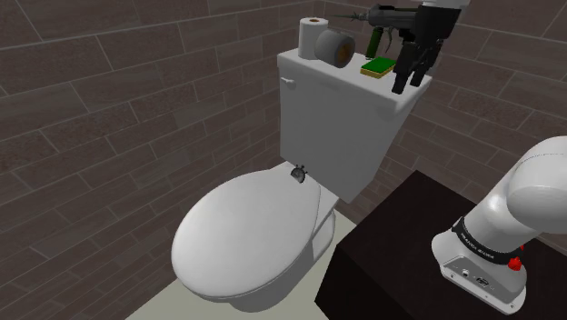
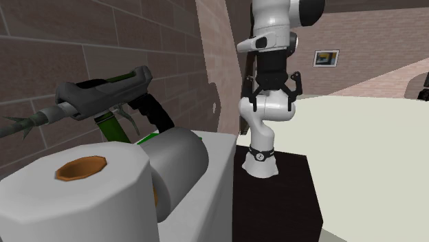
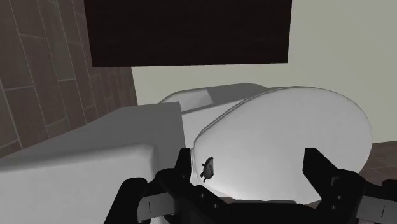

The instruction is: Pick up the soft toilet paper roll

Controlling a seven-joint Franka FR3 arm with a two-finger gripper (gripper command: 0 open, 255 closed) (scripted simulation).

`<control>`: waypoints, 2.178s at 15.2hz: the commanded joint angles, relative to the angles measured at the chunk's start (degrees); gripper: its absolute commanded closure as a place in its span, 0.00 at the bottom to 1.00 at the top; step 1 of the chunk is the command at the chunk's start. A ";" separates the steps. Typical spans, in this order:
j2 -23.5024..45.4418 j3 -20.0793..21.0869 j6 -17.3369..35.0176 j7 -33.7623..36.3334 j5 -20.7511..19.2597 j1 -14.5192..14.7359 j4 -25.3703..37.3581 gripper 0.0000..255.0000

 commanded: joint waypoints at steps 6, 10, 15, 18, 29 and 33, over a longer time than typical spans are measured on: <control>-2.81 0.21 22.88 -0.35 0.56 -1.29 -10.33 0.00; -1.54 0.26 42.73 -0.93 1.70 -1.93 -16.60 0.00; 5.28 -0.74 69.28 -2.68 4.38 -1.11 -20.87 0.00; 11.79 -3.72 85.53 -4.85 6.85 2.20 -21.09 0.00; 34.40 -36.80 128.31 7.09 -7.28 29.94 -13.36 0.00; 38.20 -38.31 132.02 10.75 -10.01 30.15 -13.91 0.00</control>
